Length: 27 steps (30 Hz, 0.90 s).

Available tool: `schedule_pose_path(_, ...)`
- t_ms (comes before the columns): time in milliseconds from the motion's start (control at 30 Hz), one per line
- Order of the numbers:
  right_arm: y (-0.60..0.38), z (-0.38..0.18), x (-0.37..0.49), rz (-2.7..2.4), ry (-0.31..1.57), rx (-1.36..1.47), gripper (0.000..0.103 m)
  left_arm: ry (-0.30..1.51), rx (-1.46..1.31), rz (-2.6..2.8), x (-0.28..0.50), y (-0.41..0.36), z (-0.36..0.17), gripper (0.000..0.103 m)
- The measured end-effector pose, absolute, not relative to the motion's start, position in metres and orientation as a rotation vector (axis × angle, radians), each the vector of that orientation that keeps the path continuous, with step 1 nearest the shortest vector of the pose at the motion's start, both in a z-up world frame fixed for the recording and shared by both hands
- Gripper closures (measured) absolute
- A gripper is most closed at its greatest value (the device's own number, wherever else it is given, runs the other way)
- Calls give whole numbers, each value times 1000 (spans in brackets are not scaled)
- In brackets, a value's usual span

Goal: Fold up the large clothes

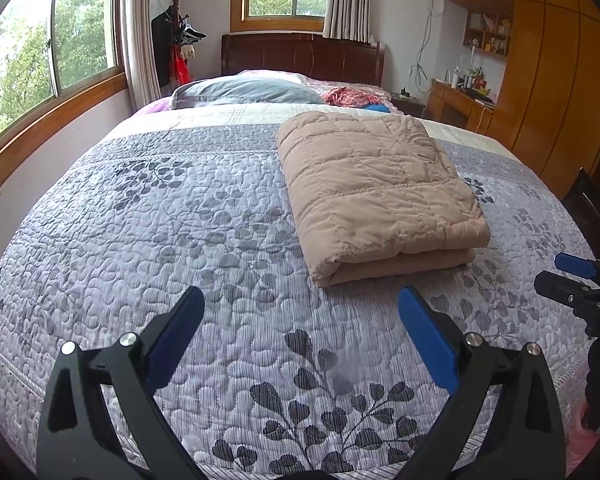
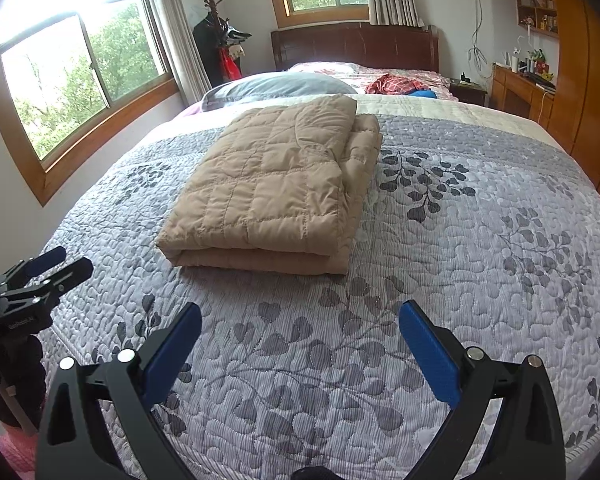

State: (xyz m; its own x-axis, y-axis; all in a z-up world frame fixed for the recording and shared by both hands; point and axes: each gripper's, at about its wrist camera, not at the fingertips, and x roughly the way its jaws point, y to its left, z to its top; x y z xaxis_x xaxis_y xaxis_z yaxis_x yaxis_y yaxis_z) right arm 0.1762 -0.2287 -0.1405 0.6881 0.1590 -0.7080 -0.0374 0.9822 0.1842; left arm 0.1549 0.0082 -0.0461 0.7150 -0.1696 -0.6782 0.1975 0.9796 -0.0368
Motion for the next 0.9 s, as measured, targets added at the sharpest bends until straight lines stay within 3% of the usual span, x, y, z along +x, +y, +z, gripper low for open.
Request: schedule_pose_path(900,-228,-142,177,116,809,160,4,760,34,-212,154,7,-48,6)
